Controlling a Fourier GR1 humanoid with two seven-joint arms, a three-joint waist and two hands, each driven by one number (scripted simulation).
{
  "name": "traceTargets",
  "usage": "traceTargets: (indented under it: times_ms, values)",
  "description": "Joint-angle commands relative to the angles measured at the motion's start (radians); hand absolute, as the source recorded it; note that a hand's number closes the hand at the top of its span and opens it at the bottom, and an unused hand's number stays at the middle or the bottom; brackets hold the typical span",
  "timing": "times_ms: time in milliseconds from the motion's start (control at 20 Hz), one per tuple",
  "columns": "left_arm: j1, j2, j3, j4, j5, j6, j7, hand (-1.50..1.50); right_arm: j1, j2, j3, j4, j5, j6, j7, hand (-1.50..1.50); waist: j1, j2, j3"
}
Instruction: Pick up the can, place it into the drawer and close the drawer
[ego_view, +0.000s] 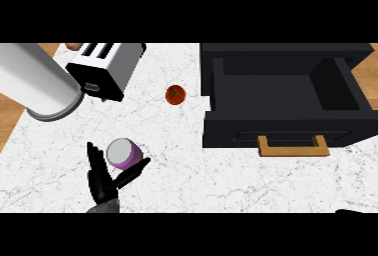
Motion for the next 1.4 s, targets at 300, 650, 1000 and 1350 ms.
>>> traceTargets:
  times_ms: [300,650,1000,1350]
  values:
    - [-0.145,0.011,0.049,0.175,-0.033,-0.152,-0.020,-1.50,0.015,0.038,0.019,0.021,0.046,0.020,-0.061,-1.50,-0.001,0.001,0.000]
    - [-0.220,0.028,0.073,0.231,-0.033,-0.273,-0.023,1.50,-0.118,-0.012,0.004,-0.010,0.048,-0.051,0.100,-1.50,0.002,0.002,0.000]
    - [-0.333,0.069,0.022,0.364,-0.099,-0.452,-0.012,1.50,-0.073,0.014,0.033,-0.011,0.063,-0.019,0.047,-1.50,-0.014,0.006,-0.002]
    - [-0.499,0.080,0.028,0.416,-0.120,-0.563,0.044,1.50,-0.071,-0.034,-0.048,0.010,-0.006,0.020,0.023,-1.50,-0.011,0.003,-0.001]
